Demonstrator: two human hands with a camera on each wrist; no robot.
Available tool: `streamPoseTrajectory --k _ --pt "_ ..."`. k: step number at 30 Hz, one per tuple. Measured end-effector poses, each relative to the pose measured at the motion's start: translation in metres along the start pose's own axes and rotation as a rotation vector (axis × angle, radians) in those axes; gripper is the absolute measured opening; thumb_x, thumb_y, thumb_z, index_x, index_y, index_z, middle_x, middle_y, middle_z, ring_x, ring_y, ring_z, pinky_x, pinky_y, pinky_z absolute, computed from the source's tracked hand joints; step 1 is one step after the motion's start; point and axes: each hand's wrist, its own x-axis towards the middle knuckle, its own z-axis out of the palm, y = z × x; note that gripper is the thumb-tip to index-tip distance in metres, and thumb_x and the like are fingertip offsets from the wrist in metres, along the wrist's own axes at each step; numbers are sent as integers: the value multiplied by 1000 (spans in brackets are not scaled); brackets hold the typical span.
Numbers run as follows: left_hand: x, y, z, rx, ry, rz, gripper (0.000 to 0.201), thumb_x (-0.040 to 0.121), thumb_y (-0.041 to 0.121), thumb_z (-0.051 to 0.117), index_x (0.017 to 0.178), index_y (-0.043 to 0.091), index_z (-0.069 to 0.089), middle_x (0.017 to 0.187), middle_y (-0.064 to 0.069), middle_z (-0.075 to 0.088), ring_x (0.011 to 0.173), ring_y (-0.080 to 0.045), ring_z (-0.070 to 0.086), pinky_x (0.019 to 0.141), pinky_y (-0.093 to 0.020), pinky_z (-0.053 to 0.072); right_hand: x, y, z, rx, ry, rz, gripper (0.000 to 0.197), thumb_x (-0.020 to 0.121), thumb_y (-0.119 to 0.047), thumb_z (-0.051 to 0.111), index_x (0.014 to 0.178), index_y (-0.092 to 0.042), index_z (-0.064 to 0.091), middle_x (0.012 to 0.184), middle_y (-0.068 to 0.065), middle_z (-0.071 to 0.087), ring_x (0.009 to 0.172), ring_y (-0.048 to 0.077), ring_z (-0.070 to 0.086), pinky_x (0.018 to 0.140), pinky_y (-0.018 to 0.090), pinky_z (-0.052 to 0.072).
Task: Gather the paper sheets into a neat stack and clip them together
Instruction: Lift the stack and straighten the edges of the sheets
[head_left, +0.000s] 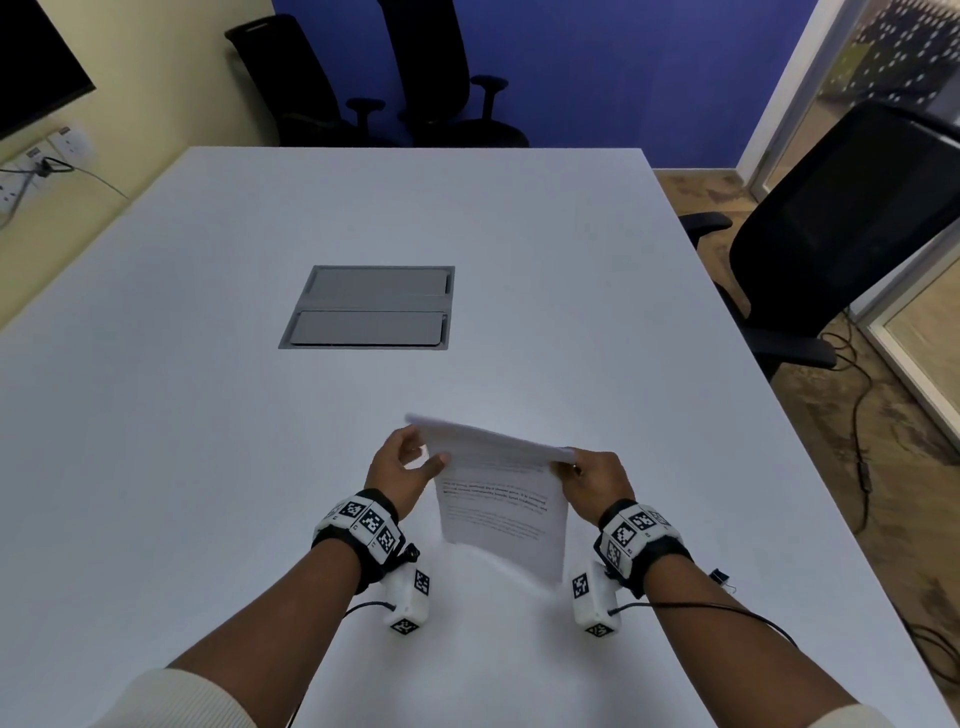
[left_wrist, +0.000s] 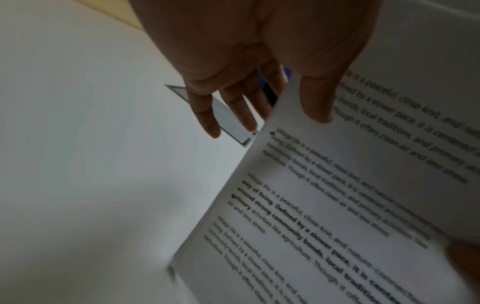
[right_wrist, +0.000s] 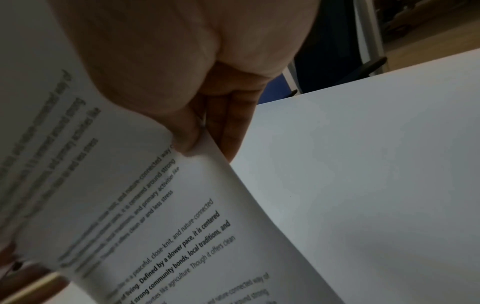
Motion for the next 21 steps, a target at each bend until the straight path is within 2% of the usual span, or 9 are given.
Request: streamPoseTrajectory --k 3,5,7,9,12,14,16,19,21 --pt "1 0 -1 34 19 -78 79 73 31 80 140 19 39 141 -5 47 131 -21 45 107 -43 42 5 3 -8 82 80 73 16 87 -18 57 81 -15 72 73 5 65 70 20 60 63 24 43" --pt "1 -2 0 38 17 -128 86 73 33 80 144 17 33 147 -8 41 135 -23 42 109 -44 40 8 6 -12 137 107 118 14 86 -19 58 83 -12 70 78 8 67 74 23 63 65 26 48" --pt "-1 -2 2 19 9 -175 88 74 34 79 145 15 30 150 -10 38 136 -24 41 110 -40 38 12 11 -15 256 140 171 9 83 -20 62 78 -16 68 82 11 71 78 26 69 76 36 57" --pt "-2 -3 4 5 8 -205 91 75 35 79 146 13 27 151 -11 35 136 -26 41 108 -39 38 12 13 -16 384 159 229 6 81 -19 66 76 -16 68 79 11 71 73 27 69 81 43 58" --pt "-2 -1 6 0 46 -218 96 73 37 79 148 11 24 151 -10 34 134 -27 44 108 -40 39 9 9 -19 604 143 273 10 83 -12 66 92 -8 68 81 6 66 66 16 61 70 32 59" --pt "1 -2 6 -56 70 -228 101 67 41 82 146 11 27 146 -8 42 129 -28 48 107 -42 42 7 5 -21 741 124 281 10 84 -8 64 92 -12 67 85 4 65 70 15 59 64 25 59" --pt "2 -3 3 -124 53 -231 90 62 44 84 135 11 41 131 -6 55 119 -28 58 99 -46 50 6 5 -21 851 105 299 12 85 -7 63 89 -17 67 90 4 66 78 18 61 65 25 60" --pt "-1 -1 3 -218 -74 -194 45 72 36 80 109 17 64 111 -4 70 108 -31 67 91 -47 55 6 5 -19 1002 26 323 16 87 -5 60 97 -16 65 94 1 70 83 18 66 68 26 61" --pt "-6 5 4 -290 -98 -161 22 81 25 74 101 19 68 105 -7 74 100 -29 70 90 -47 55 6 5 -18 1033 -30 318 19 87 -5 60 103 -14 63 96 2 70 86 19 66 69 27 61"
